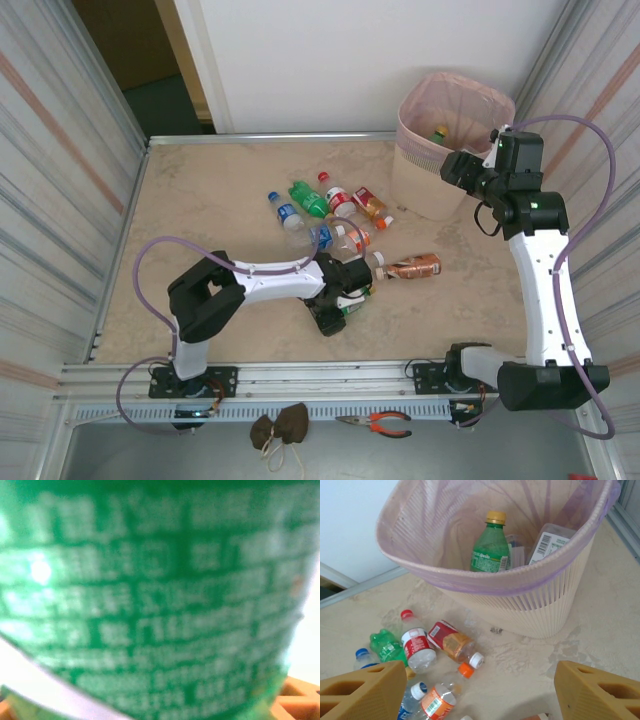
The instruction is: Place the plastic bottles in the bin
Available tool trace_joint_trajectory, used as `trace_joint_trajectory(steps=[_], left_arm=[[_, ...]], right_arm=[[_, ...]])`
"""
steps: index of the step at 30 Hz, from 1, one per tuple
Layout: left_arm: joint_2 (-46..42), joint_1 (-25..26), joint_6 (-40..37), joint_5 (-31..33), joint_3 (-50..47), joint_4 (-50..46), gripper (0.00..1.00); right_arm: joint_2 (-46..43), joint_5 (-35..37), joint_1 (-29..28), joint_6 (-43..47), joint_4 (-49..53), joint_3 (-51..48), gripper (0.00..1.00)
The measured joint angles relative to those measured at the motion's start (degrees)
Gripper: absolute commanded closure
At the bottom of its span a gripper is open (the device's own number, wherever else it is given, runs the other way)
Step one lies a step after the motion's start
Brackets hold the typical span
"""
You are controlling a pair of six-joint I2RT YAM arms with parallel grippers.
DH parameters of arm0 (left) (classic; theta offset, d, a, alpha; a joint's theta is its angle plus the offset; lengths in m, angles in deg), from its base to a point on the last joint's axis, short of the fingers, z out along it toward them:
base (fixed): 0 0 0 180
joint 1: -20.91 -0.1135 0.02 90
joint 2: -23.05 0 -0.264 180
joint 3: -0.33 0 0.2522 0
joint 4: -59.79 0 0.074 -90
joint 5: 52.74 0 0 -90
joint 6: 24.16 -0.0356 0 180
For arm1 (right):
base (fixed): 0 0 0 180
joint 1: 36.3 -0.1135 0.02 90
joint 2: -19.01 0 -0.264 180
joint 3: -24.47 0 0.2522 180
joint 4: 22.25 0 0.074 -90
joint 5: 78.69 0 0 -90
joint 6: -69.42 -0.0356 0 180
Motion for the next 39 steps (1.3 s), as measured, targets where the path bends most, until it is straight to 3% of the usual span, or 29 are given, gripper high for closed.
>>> trace_joint_trajectory(steps=[7, 19, 26, 39], left_arm=[[-1.40, 0.00, -0.20, -0.22, -0.02, 0.17, 0.46], [-13.09, -2.12, -0.66, -2.97, 0.00, 5.35, 0.47], [-19.63, -8.57, -0.76, -9.35, 0.00, 11.80, 0.48], [-28.44, -22.91, 3.65, -26.62, -2.29, 28.46, 0.49]], right_arm=[[-0.50, -0.04, -0.04, 0.00, 0.00, -0.02, 0.24], [-1.22, -3.58, -0.04, 0.00, -1.44, 0.00, 0.24], [-1.92, -9.38, -0.04, 0.00, -5.53, -0.02, 0.24], [-8.26, -27.65, -2.03, 1.29, -25.24, -7.69, 0.20]])
